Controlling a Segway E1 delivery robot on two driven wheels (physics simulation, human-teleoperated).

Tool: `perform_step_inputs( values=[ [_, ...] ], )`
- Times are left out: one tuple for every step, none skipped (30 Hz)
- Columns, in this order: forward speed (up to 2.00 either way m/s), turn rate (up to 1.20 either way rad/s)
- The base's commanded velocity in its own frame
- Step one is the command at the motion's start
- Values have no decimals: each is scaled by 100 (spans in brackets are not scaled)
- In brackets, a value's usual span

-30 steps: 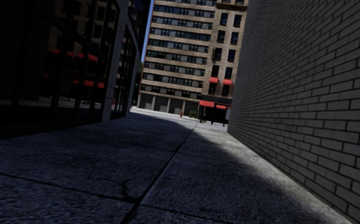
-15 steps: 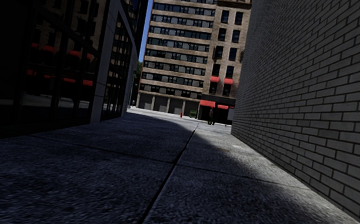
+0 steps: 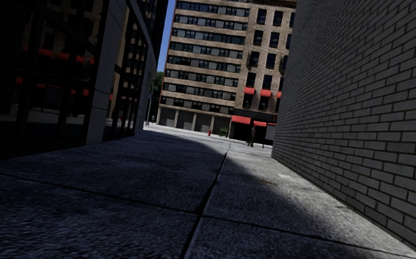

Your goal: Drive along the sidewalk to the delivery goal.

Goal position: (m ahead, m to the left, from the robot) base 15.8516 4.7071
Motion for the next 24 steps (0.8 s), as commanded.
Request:
perform_step_inputs(
  values=[
    [200,0],
    [200,3],
    [200,3],
    [200,4],
    [200,6],
    [200,11],
    [200,11],
    [200,16],
    [200,22],
    [200,28],
    [200,28],
    [200,33],
    [200,37],
    [200,39],
    [200,39],
    [200,39],
    [200,39],
    [200,39],
    [200,40],
    [200,40],
    [200,40],
    [200,40],
    [200,40],
    [200,40]
  ],
)
